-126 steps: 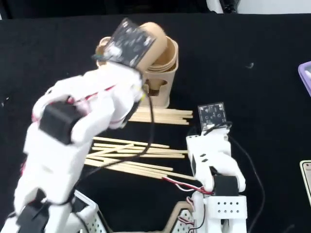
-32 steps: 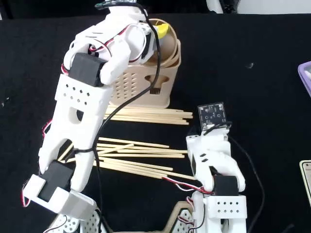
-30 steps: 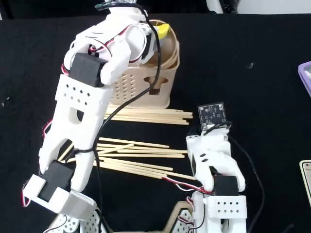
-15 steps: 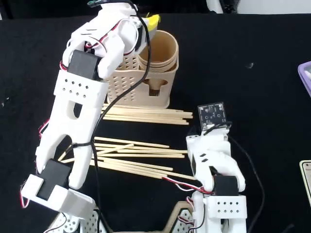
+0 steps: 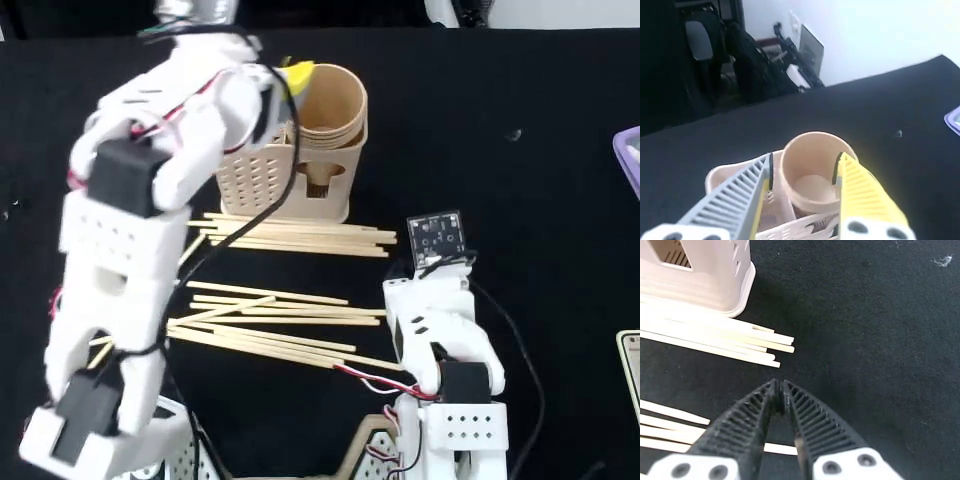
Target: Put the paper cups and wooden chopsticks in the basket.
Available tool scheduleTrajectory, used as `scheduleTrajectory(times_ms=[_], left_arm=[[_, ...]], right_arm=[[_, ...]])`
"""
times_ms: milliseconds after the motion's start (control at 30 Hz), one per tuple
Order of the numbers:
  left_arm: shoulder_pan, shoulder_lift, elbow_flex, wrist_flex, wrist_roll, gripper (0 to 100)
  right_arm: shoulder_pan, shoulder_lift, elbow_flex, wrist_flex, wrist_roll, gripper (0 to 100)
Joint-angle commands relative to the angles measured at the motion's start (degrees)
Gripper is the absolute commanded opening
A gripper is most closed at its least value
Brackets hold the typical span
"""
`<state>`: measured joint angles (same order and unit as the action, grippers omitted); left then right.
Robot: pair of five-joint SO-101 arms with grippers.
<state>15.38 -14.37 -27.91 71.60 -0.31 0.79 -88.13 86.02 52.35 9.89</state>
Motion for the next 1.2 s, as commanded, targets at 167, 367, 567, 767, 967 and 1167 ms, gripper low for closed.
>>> scheduleTrajectory(times_ms=[167,367,567,767,967,1167], left_arm=[[2.15,-1.23,18.68,-17.85,-0.88,22],[4.53,-1.14,32.92,-28.4,-0.88,22],[4.53,-1.23,37.67,-30.86,-0.97,22],[4.62,-1.23,32.57,-30.86,-0.88,22],[4.62,-1.23,24.48,-30.59,-0.79,22],[4.62,-1.41,13.93,-19.34,-0.88,22]], right_arm=[[0.79,-0.84,-1.63,-1.14,0.09,1.1],[0.79,-0.84,-1.54,-1.05,0.09,1.1],[0.79,-0.84,-1.54,-1.14,0.09,1.1],[0.79,-0.84,-1.54,-1.14,0.09,1.1],[0.79,-0.84,-1.54,-1.14,0.09,1.1],[0.79,-0.84,-1.54,-1.14,0.09,1.1]])
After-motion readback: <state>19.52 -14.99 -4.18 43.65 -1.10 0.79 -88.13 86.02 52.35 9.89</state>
